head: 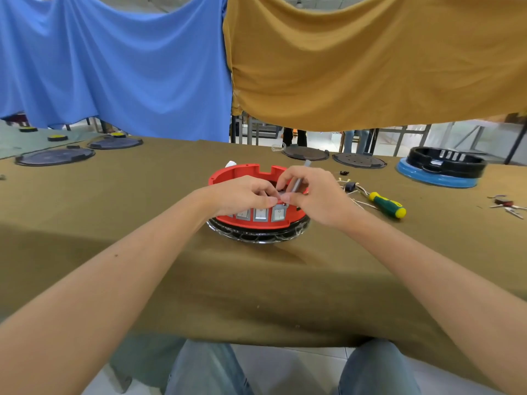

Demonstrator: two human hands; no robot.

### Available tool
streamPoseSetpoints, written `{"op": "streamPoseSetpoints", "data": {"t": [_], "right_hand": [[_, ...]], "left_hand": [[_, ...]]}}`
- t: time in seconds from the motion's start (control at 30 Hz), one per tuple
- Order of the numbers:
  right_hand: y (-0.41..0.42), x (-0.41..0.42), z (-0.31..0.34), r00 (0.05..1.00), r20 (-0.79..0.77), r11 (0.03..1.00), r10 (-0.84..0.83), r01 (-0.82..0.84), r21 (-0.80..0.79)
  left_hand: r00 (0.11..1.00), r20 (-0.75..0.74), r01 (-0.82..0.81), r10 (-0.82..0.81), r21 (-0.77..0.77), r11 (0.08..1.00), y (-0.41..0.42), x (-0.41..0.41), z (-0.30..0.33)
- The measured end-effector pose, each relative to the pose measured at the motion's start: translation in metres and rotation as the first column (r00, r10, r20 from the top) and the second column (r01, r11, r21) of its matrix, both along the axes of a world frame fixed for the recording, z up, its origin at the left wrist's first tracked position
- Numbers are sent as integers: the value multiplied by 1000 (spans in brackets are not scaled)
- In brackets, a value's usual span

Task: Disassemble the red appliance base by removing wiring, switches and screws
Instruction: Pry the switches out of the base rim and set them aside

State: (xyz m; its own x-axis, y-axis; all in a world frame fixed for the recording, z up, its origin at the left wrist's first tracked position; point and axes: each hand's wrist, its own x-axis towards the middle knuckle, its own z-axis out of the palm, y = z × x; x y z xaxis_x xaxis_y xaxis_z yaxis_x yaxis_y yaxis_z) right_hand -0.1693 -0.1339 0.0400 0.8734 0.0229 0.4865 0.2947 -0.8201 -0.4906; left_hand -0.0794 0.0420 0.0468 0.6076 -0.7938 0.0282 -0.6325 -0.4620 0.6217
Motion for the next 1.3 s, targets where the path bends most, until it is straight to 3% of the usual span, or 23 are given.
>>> {"op": "streamPoseSetpoints", "data": {"t": [0.2, 0.43, 0.5, 0.57, 0.67, 0.77, 1.0, 1.3], "right_hand": [[-2, 12, 30, 977, -205, 993, 61, -80, -85], [-7, 2, 20, 992, -117, 998, 47, -51, -29], [-9, 0, 18, 998, -36, 998, 56, -55, 37], [-5, -1, 18, 996, 14, 993, 85, -86, 85], [7, 0, 17, 991, -10, 991, 135, -135, -13], [11, 3, 17, 991, -72, 979, 116, -126, -162], [19, 11, 33, 978, -187, 932, 93, -152, -328], [32, 37, 67, 884, -464, 907, 46, -232, -351]], "left_hand": [[1000, -15, 13, -13, 0, 1000, 0, 1, 0], [999, -26, 42, -41, 35, 999, 7, -3, 4], [995, 99, 25, -31, 67, 997, 8, -4, -3], [932, 359, -62, 51, 19, 998, 3, -5, -18], [813, 563, -101, 148, -114, 988, -1, -6, -32], [781, 604, -75, 159, -161, 984, 0, -3, -36], [694, 681, -88, 234, -243, 966, -4, -5, -45], [686, 678, -105, 263, -265, 959, -6, -6, -45]]}}
